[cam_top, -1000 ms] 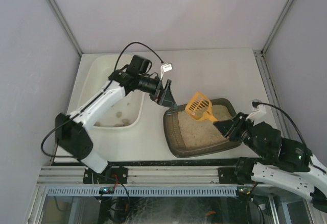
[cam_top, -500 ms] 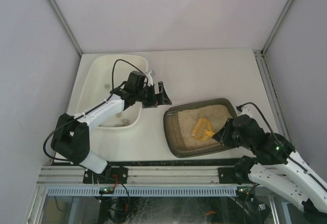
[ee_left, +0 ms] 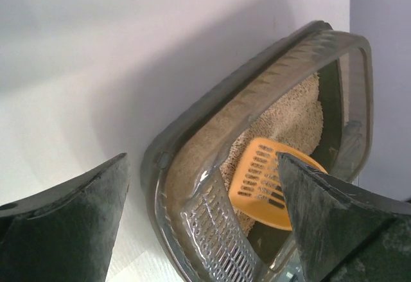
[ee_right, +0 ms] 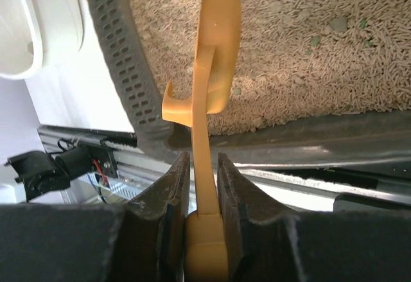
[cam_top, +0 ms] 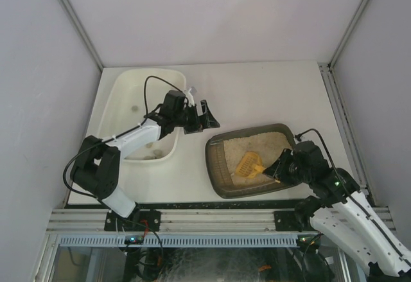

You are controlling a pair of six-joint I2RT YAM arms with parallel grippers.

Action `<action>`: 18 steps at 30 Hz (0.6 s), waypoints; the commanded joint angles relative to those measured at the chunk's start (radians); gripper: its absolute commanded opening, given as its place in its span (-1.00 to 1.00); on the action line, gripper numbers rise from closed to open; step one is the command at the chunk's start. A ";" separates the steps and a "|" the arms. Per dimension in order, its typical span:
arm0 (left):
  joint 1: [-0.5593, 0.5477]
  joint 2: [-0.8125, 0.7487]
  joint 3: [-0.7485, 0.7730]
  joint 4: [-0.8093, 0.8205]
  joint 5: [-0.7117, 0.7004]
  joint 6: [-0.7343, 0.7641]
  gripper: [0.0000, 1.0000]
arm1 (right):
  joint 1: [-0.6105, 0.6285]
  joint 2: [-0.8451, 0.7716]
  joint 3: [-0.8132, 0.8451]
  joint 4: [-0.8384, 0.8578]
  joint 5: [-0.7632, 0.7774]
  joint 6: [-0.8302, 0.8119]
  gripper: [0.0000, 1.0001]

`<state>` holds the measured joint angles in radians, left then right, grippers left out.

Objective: Clean the litter box

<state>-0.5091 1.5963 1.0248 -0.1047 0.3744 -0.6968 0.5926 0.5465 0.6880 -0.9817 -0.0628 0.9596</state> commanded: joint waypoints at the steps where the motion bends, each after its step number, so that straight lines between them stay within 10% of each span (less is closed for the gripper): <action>1: 0.003 0.014 0.060 0.025 0.125 0.067 0.99 | -0.150 0.022 -0.058 0.124 -0.185 -0.104 -1.00; 18: 0.003 0.013 0.045 -0.001 0.233 0.114 0.99 | -0.371 0.317 -0.139 0.436 -0.600 -0.244 -1.00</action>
<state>-0.5091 1.6104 1.0386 -0.1287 0.5400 -0.6083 0.2340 0.8246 0.5541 -0.6506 -0.5518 0.7967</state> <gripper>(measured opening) 0.996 0.195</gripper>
